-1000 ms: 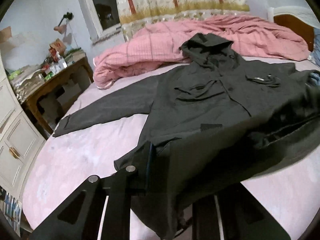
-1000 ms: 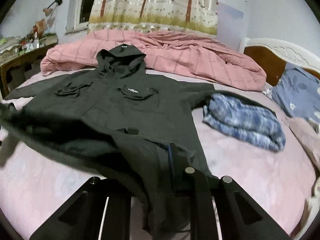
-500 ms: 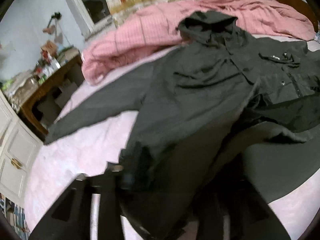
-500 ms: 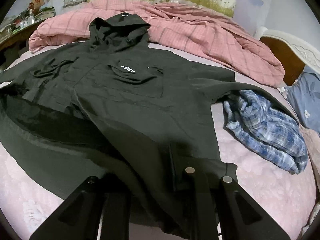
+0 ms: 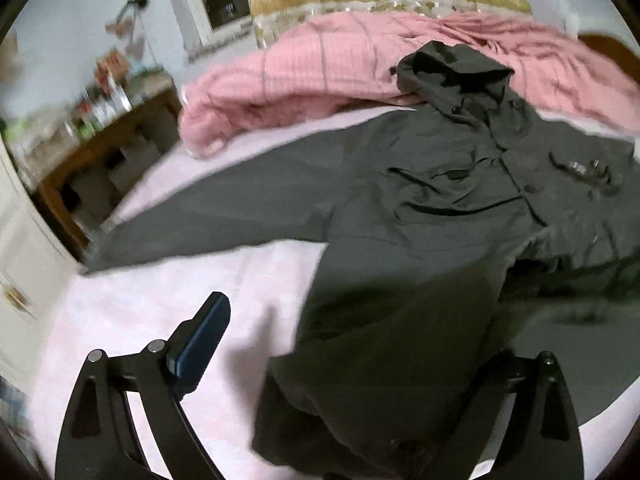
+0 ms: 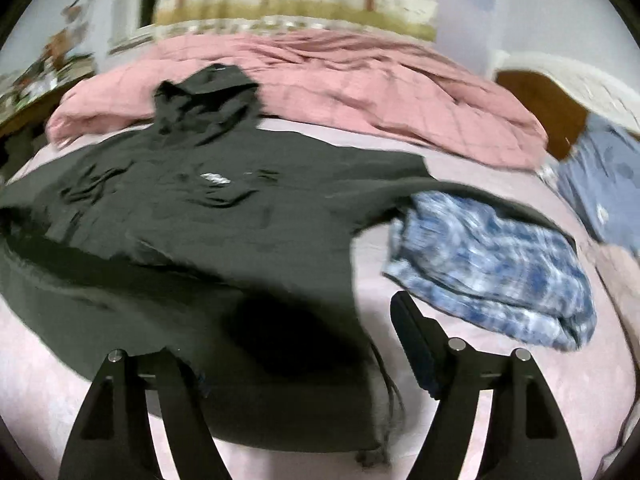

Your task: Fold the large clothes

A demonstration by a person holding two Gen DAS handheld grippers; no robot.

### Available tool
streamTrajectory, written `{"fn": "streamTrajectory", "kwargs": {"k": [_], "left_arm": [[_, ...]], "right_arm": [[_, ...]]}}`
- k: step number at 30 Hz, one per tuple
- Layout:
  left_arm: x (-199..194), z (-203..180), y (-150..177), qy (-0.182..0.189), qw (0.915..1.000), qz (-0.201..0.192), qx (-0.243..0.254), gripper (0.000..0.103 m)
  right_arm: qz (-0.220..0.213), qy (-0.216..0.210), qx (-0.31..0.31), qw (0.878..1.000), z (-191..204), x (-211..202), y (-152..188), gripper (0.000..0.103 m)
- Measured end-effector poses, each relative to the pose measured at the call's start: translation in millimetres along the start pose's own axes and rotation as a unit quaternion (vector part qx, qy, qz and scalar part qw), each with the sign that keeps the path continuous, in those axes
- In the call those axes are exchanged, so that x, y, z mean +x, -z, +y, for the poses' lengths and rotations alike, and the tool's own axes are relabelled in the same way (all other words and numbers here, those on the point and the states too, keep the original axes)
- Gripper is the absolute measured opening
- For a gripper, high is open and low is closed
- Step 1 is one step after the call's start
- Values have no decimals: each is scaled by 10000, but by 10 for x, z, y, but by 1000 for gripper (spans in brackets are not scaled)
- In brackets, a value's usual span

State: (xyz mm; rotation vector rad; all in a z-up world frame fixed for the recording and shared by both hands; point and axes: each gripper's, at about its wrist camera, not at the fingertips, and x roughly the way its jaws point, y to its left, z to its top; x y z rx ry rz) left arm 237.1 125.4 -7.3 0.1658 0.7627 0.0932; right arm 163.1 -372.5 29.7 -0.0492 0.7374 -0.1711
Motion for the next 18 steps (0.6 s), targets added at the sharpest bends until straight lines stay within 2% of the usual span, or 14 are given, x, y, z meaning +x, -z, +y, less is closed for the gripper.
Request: {"fn": "streamTrajectory", "kwargs": {"k": [3, 5, 8, 10, 11, 12, 13, 14, 16, 17, 18], "left_arm": [[154, 88, 23, 436, 9973, 549, -208, 94], [33, 75, 60, 504, 9977, 449, -111, 94], [-278, 20, 132, 323, 9988, -21, 360, 94], [-467, 9, 174, 321, 9974, -393, 514, 96], [-561, 13, 186, 506, 9950, -675, 529, 97], [-632, 10, 191, 737, 9913, -928, 570, 103], [-669, -31, 193, 850, 9879, -1099, 689, 103], [-642, -117, 168, 686, 9880, -1086, 864, 103], [-459, -234, 101, 104, 9925, -755, 959, 103], [-320, -241, 72, -55, 9953, -476, 841, 103], [-190, -200, 54, -54, 9977, -210, 638, 103]], "right_arm": [[231, 310, 193, 9991, -185, 169, 27, 75], [425, 295, 258, 9983, -251, 279, 77, 75], [523, -137, 284, 9981, -263, 300, 116, 66], [443, -488, 297, 9974, -254, 239, 118, 66], [428, -640, 314, 9965, -253, 217, 122, 66], [448, -743, 334, 9957, -239, 208, 133, 66], [486, -777, 357, 9952, -212, 222, 146, 66], [536, -757, 369, 9950, -200, 247, 158, 66], [690, -681, 369, 9946, -186, 341, 187, 66], [743, -690, 397, 9941, -173, 383, 197, 66], [783, -708, 457, 9934, -175, 416, 201, 66]]}}
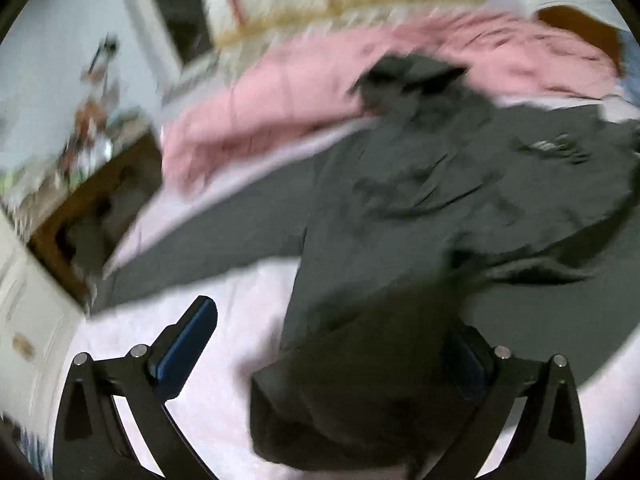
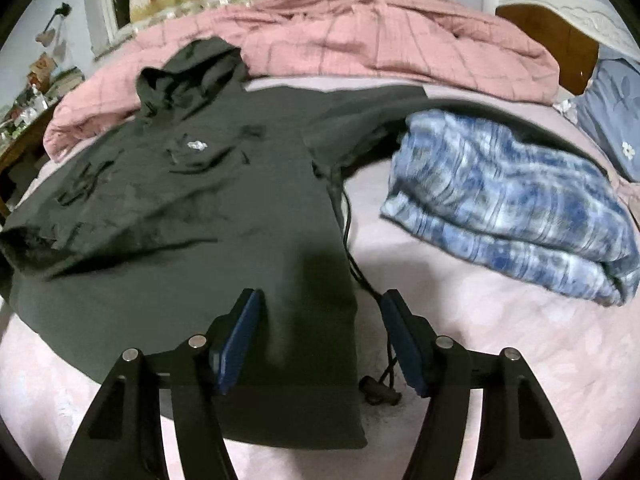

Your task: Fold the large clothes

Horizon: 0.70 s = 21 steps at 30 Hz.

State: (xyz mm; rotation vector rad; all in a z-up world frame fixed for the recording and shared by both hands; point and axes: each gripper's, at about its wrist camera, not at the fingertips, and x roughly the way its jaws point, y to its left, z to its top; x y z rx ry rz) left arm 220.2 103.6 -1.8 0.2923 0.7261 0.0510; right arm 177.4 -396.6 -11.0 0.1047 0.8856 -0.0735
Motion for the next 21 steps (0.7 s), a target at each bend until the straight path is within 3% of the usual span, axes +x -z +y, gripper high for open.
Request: {"fn": "streamTrajectory", "kwargs": {"k": [1, 2, 3, 4, 5, 6, 8, 10, 13, 15, 18, 19, 21], "left_arm": [[97, 54, -1, 67, 9995, 170, -249, 103], [164, 128, 9, 163, 9981, 290, -516, 103], [196, 202, 14, 283, 9964, 370, -710, 103], [207, 273, 23, 439, 9948, 411, -825, 103], [208, 333, 24, 603, 9934, 423, -877, 103], [243, 397, 19, 730, 9914, 546, -941, 103], [311, 523, 16, 900, 9848, 796, -1253, 103], [300, 627, -38, 1252, 9765, 755, -1586, 103], [281, 645, -187, 1476, 9747, 718, -1514, 103], [361, 603, -253, 1568, 9728, 1029, -1358, 103], [573, 504, -203, 1567, 9618, 1869, -1241, 103], [576, 455, -151, 1655, 9609, 1931, -1091, 103], [433, 397, -74, 1613, 9702, 1594, -850, 103]], "right_arm": [[8, 4, 61, 10000, -2, 14, 3, 66], [-21, 24, 86, 10000, 0, 9, 9, 59], [-64, 65, 65, 9999, 11, 0, 13, 50], [-83, 123, 32, 9999, 22, 10, 5, 29], [-162, 338, -45, 9993, 37, 2, 16, 17], [-211, 420, -79, 9989, 60, 12, 3, 14], [-289, 445, -20, 9986, 50, -1, 4, 11], [-351, 431, 111, 9984, 27, -23, -13, 10], [-350, 470, 162, 9981, 14, -18, -12, 9], [-271, 496, 151, 9983, 16, 27, 0, 9], [-263, 502, 139, 9983, 18, 36, 3, 9], [-286, 522, 128, 9981, 23, 26, 1, 9], [-358, 617, 82, 9974, 45, 9, 4, 10]]}}
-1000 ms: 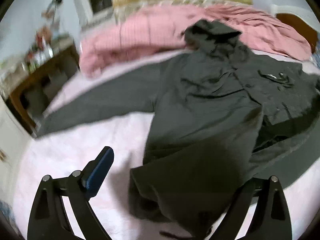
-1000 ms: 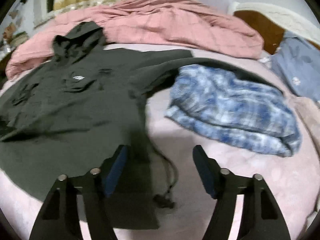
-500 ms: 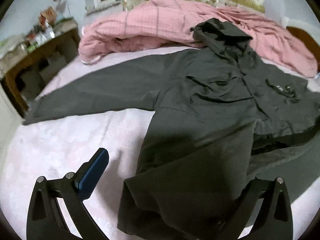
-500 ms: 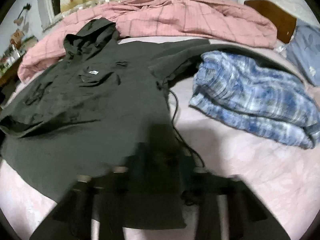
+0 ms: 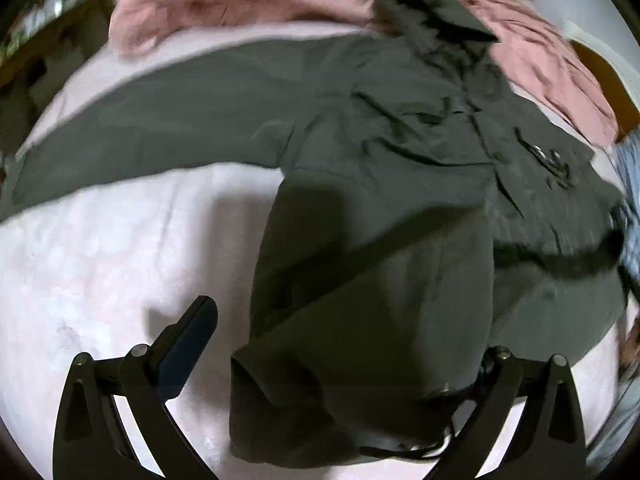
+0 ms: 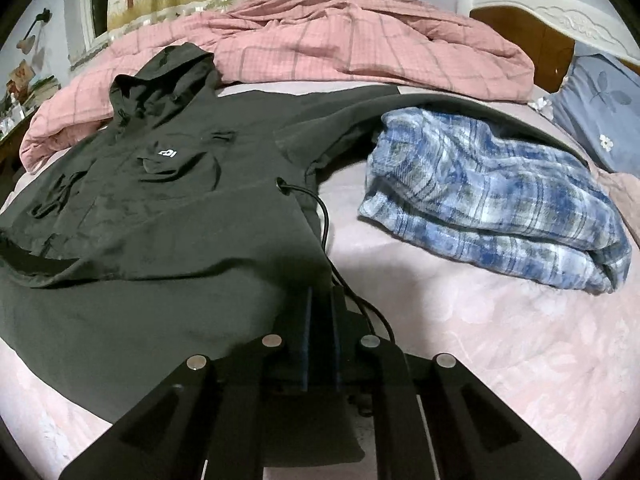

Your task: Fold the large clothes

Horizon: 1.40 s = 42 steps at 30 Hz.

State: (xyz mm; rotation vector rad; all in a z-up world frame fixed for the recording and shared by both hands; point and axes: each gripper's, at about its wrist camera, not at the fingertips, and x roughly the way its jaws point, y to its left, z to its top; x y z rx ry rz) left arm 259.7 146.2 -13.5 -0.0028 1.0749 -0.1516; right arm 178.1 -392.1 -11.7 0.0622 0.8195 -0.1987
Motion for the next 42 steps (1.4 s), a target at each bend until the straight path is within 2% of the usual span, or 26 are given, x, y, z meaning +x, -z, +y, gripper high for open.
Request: {"fn": "streamTrajectory", "kwargs": {"k": [2, 4, 6, 8, 9, 11, 12, 16, 19, 21, 24, 25, 26, 27, 29, 31, 33, 35, 37, 39, 40, 42], "left_arm": [[-180, -91, 98, -206, 9982, -405, 397, 103], [-440, -138, 185, -113, 9933, -974, 619, 103], [-618, -154, 201, 146, 9895, -1307, 602, 103], [-755, -131, 236, 179, 9882, -1457, 441, 103], [-791, -116, 246, 145, 9881, -1481, 383, 103], [-830, -87, 283, 27, 9878, -1505, 392, 103], [-821, -83, 311, -69, 9881, -1466, 450, 103], [-569, -24, 395, -505, 9925, -860, 708, 103], [-386, -23, 442, -616, 9919, -679, 881, 102], [-288, -21, 422, -854, 9897, -778, 850, 100], [-146, -4, 309, -803, 9898, -967, 669, 86], [-108, 14, 274, -812, 9896, -1042, 562, 82], [-84, 38, 242, -785, 9899, -1091, 445, 80], [-78, 64, 221, -711, 9902, -1159, 334, 72], [-90, 116, 187, -584, 9903, -1260, 104, 67], [-96, 153, 181, -592, 9900, -1279, -5, 61], [-132, 153, 208, -600, 9895, -1313, 54, 61], [-176, 137, 256, -450, 9906, -1285, 162, 62], [-203, 132, 309, -233, 9925, -1187, 186, 74], [-196, 101, 349, -134, 9940, -1064, 198, 78], [-171, 78, 359, -158, 9947, -995, 205, 78], [-102, 27, 360, -226, 9953, -918, 226, 78]], "right_arm": [[-125, -11, -93, 9999, 20, -42, -3, 10], [-206, -82, -140, 9997, 38, -78, -14, 10], [-279, -228, -114, 9993, 41, -117, -33, 11], [-288, -329, -79, 9990, 45, -136, -39, 16], [-285, -442, -42, 9986, 37, -149, -40, 20], [-357, -639, 26, 9973, 22, -194, -39, 51], [-426, -626, 47, 9971, 20, -229, -38, 54], [-589, -635, 22, 9962, 34, -305, -50, 54], [-555, -630, -77, 9964, 62, -278, -77, 54], [-482, -592, -221, 9968, 118, -201, -129, 54], [-278, -426, -249, 9984, 191, -11, -216, 54], [-286, -335, -211, 9988, 197, 24, -238, 49], [-343, -208, -185, 9990, 202, 38, -254, 35], [-402, -90, -194, 9990, 208, 43, -269, 29], [-429, 94, -125, 9990, 170, 55, -279, 19], [-261, 86, 42, 9996, 77, 121, -274, 13], [-184, -73, 188, 9996, -11, 155, -254, 13], [-234, -315, 188, 9991, -48, 112, -239, 13], [-295, -581, 212, 9976, -67, 10, -210, 14], [-281, -963, 286, 9945, -117, -115, -150, 16], [-262, -1033, 302, 9938, -121, -143, -131, 19], [-168, -1202, 375, 9919, -138, -193, -74, 44]]}}
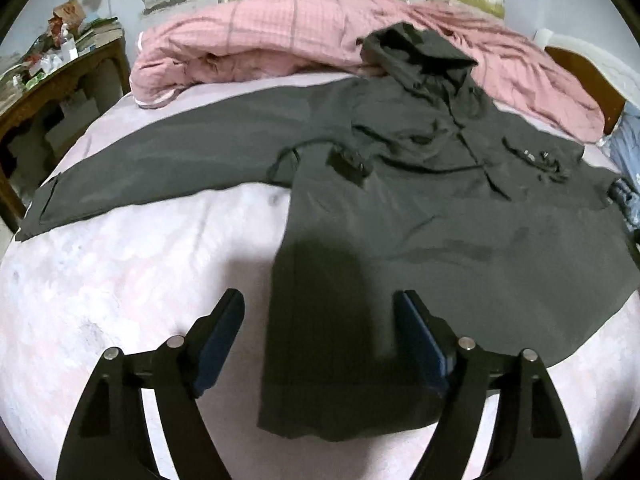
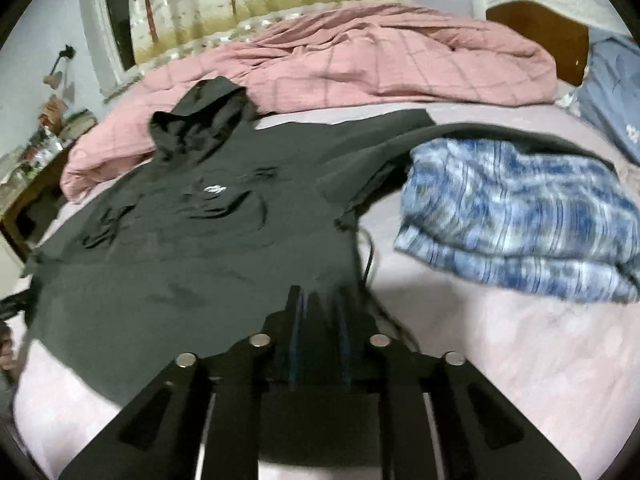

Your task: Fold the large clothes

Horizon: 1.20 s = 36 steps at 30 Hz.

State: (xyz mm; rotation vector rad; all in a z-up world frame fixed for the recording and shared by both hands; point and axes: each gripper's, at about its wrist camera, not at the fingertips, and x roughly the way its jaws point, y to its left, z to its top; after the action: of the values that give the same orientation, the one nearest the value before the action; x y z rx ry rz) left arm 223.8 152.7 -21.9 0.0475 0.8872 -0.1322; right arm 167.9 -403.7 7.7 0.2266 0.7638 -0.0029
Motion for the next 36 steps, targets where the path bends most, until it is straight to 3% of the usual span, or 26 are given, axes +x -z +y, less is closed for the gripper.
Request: {"fn": "streamTrajectory", "kwargs": {"k": [1, 2, 4, 5, 6, 7, 9, 10, 16, 19, 23, 25, 29, 31, 33, 36], "left_arm": [[41, -9, 3, -16, 10000, 50, 3, 78], [77, -12, 7, -16, 9999, 95, -33, 78], [116, 13, 8, 40, 9997, 128, -202, 78], [122, 28, 12, 68, 9995, 130, -296, 74], [105, 39, 15, 62, 9992, 70, -385, 43], [74, 52, 16, 79, 9988, 20, -482, 27], [-35, 69, 14, 53, 9975, -109, -694, 16], [-86, 74, 15, 88, 9969, -158, -762, 14], [-381, 146, 80, 353, 9940, -177, -1016, 10], [-391, 136, 193, 421, 9939, -27, -1014, 10], [-271, 35, 316, 157, 9974, 195, -680, 12], [-266, 26, 348, 38, 9978, 193, -635, 17], [-295, -47, 380, -320, 9988, 60, -358, 28], [-383, -64, 380, -788, 9962, -183, -328, 69], [-586, -62, 377, -1136, 9900, -730, -399, 72], [-919, -126, 336, -801, 9835, -1579, -372, 72]], "right_arm": [[37, -77, 51, 10000, 8, -8, 13, 66], [51, -157, 61, 9998, 37, -7, 22, 70], [234, -49, -31, 9997, 90, 39, 50, 70], [352, 199, -98, 9991, 106, 96, 76, 67], [486, 363, -135, 9981, 102, 174, 103, 60], [662, 416, -121, 9969, 91, 246, 125, 45], [571, 424, -60, 9974, 63, 238, 126, 27], [481, 472, -62, 9977, 65, 196, 118, 8], [-47, 265, 291, 9992, 12, -155, 128, 3], [-60, 205, 356, 9991, -11, -326, 250, 3], [461, 234, 506, 9974, -116, -196, 448, 3], [623, 294, 500, 9964, -124, -120, 490, 3], [523, 468, 315, 9970, -79, -124, 492, 4], [458, 515, 293, 9972, -75, -140, 497, 4], [186, 646, 232, 9975, -44, -243, 474, 6], [-309, 433, 214, 9984, 24, -451, 394, 9]]}}
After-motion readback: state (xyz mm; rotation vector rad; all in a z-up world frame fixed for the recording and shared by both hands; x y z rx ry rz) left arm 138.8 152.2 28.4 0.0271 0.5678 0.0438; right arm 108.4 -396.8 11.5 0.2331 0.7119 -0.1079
